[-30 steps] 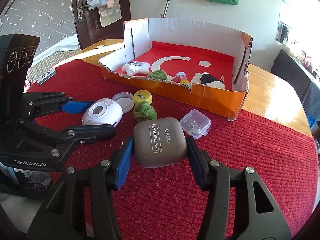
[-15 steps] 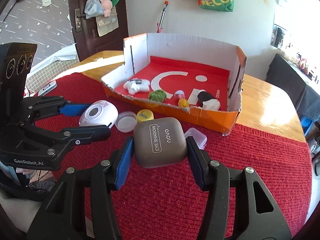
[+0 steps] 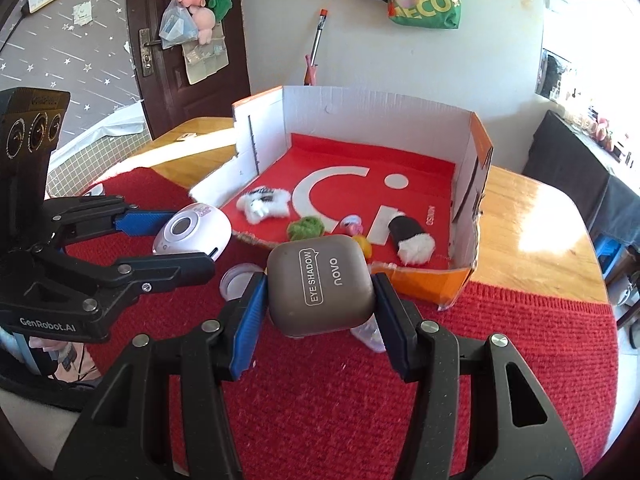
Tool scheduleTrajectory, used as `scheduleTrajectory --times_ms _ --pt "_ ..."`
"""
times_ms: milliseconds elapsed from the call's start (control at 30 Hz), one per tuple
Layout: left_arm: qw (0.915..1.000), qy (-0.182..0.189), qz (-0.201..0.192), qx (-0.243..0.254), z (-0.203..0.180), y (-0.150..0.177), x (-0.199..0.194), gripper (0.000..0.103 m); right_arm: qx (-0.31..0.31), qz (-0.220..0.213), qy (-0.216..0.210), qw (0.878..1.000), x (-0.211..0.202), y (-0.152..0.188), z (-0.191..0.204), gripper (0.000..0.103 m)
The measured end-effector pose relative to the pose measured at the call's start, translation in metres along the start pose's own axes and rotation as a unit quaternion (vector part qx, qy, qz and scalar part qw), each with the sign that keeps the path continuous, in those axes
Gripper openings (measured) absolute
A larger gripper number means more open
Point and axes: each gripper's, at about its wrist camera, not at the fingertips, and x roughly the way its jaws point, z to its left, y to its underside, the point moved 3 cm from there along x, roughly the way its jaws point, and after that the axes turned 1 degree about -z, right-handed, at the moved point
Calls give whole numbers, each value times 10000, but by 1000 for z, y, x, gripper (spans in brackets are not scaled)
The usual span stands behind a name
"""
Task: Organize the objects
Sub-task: 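Carry speaker and eye-shadow case over the box and lower them onto the mat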
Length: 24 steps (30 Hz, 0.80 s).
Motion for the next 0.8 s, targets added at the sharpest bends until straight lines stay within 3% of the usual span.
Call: scheduleTrajectory --times_ms 233,433,800 --pt "9998 21 162 66 16 -35 28 53 82 113 45 9999 29 -37 -21 51" --pt "9984 90 558 22 36 -57 66 53 228 466 155 9985 68 -67 -45 51" --pt "9944 44 1052 -23 58 -68 118 53 157 1224 508 9911 124 -81 -62 51"
